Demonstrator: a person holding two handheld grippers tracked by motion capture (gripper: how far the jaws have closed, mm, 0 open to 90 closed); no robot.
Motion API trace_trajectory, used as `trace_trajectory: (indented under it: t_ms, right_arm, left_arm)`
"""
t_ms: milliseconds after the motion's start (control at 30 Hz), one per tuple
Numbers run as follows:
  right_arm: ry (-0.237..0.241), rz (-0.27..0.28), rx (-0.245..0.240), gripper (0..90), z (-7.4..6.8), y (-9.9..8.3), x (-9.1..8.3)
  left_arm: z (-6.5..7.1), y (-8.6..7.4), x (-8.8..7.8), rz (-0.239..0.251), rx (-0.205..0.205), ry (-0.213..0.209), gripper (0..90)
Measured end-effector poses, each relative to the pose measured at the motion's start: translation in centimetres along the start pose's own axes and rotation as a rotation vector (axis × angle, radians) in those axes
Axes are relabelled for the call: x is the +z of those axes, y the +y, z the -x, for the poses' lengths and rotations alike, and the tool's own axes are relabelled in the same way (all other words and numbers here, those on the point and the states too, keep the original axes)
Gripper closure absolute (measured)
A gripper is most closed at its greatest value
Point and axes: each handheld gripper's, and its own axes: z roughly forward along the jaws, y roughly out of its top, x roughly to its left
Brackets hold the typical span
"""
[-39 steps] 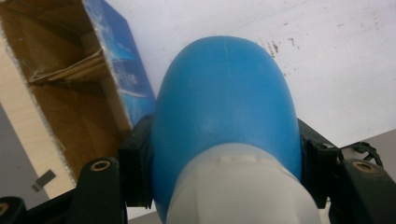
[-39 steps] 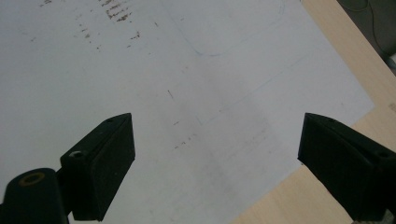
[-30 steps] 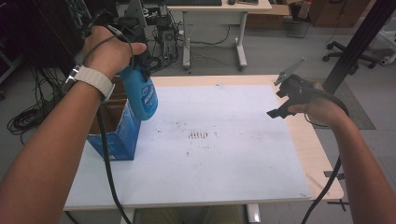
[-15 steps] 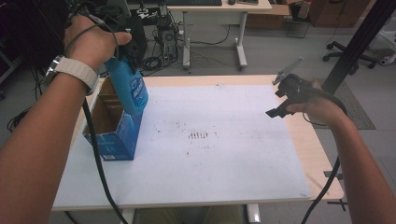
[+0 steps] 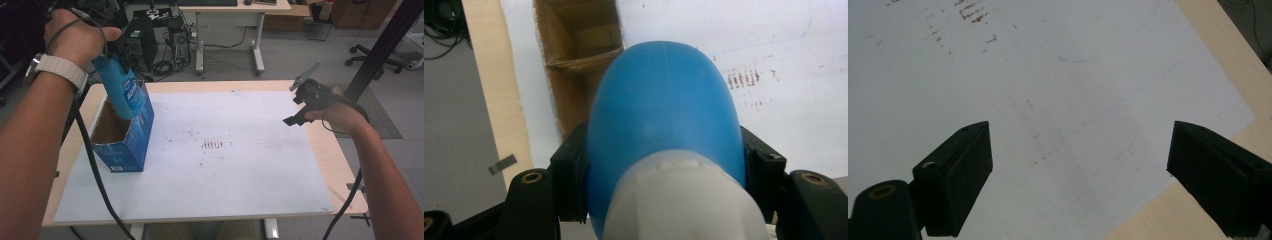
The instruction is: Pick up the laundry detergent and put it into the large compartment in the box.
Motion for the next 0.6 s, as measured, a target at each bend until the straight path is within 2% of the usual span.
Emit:
trace_trajectory:
  t_ms: [367,600]
  right_arm:
    - [0.005,-0.002,-0.002,11.1,0.0,0.5,0.3]
    - [0.006,-0.006,0.0,11.1,-0.1,0.7,0.6]
  left_arm:
    - [-2.1,-0.3,0.3,0.004,-0.044,0.02,37.3]
    - [-3.4,-0.4,1.4,-0.005,-0.058,0.03,37.3]
